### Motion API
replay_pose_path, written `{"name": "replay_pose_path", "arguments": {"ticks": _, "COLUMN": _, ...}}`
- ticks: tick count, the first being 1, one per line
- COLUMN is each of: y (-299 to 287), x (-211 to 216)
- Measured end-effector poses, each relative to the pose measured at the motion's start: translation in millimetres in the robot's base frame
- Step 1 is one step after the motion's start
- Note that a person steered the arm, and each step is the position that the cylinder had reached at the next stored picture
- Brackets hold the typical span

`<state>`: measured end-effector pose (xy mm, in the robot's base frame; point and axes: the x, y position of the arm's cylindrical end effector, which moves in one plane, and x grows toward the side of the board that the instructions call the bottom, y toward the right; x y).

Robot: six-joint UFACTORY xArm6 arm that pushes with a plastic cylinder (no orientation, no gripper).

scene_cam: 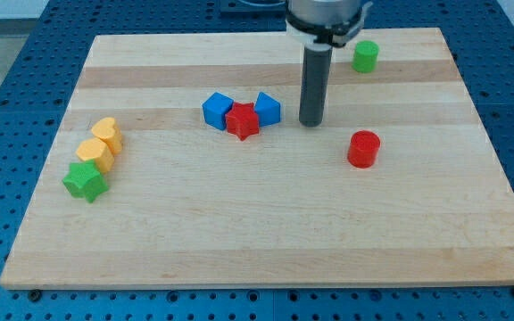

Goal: Place the red circle to the right of the blue triangle

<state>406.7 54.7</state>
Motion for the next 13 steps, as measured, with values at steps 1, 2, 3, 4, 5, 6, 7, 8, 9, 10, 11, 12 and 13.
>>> {"name": "replay_pose_path", "arguments": {"ticks": 1, "y": -37.3, "x": 7.8}}
{"name": "replay_pose_path", "arguments": {"ticks": 2, "y": -70.3, "x": 15.0}}
{"name": "replay_pose_path", "arguments": {"ticks": 3, "y": -85.4, "x": 42.4}}
{"name": "replay_pose_path", "arguments": {"ticks": 4, "y": -90.3, "x": 35.1}}
{"name": "replay_pose_path", "arguments": {"ticks": 5, "y": -90.3, "x": 6.1}}
{"name": "replay_pose_path", "arguments": {"ticks": 6, "y": -89.0, "x": 3.7}}
{"name": "replay_pose_path", "arguments": {"ticks": 7, "y": -89.0, "x": 14.4}}
{"name": "replay_pose_path", "arguments": {"ticks": 8, "y": -89.0, "x": 9.3}}
{"name": "replay_pose_path", "arguments": {"ticks": 9, "y": -89.0, "x": 5.3}}
{"name": "replay_pose_path", "arguments": {"ticks": 10, "y": -92.6, "x": 15.3}}
{"name": "replay_pose_path", "arguments": {"ticks": 11, "y": -121.3, "x": 21.9}}
{"name": "replay_pose_path", "arguments": {"ticks": 12, "y": -140.9, "x": 14.4}}
{"name": "replay_pose_path", "arguments": {"ticks": 13, "y": -138.9, "x": 9.0}}
